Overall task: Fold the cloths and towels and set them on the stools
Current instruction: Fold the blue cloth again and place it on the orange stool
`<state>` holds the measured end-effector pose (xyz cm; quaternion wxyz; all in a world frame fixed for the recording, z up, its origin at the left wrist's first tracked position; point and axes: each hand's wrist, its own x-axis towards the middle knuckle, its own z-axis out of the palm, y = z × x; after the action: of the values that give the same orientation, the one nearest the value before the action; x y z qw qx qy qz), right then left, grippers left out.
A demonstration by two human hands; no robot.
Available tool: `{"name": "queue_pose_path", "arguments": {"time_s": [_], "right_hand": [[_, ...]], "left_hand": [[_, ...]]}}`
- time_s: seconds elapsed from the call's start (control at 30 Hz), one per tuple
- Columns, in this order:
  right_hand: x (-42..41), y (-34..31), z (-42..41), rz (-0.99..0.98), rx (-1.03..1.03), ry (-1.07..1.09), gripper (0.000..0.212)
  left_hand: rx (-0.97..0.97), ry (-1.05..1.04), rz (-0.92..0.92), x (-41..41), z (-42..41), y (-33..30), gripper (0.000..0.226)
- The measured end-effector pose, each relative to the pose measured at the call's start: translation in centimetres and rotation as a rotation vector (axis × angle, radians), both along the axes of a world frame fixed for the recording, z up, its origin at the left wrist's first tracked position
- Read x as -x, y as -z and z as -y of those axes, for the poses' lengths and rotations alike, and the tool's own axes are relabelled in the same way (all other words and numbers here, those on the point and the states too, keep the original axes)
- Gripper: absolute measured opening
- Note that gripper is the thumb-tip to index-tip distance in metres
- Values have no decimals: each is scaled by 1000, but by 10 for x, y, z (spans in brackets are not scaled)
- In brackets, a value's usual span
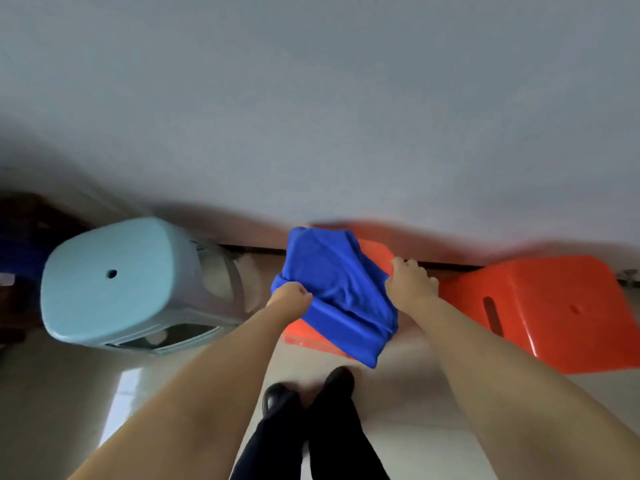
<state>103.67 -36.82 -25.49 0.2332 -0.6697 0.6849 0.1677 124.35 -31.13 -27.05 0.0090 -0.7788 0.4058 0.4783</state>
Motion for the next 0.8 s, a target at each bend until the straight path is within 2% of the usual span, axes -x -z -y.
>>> {"name": "queue_pose_path", "arguments": {"time_s": [0.17,0.3,0.47,0.6,0.7,0.77,0.8], "right_hand": [[-1,66,30,45,-116,48,42],[-1,117,50,108,-127,70,35],[-7,163,65,129,-112,96,41],[-13,182,68,127,-91,147,43],[-16,188,66,137,-161,177,37],[-17,191,60,180,-228,130,28],[-17,192,56,219,-266,92,20]], "left_hand": [[-152,-260,-51,14,1,72,41],[-247,-687,-137,26,8,123,60],[-264,-1132,-188,38,22,161,59],[-234,-1253,-91,37,27,171,53],[-223,-1279,-19,35,22,186,57],[-256,-1275,-55,34,23,190,61],[-274,-1258,-131,34,24,189,59]]}}
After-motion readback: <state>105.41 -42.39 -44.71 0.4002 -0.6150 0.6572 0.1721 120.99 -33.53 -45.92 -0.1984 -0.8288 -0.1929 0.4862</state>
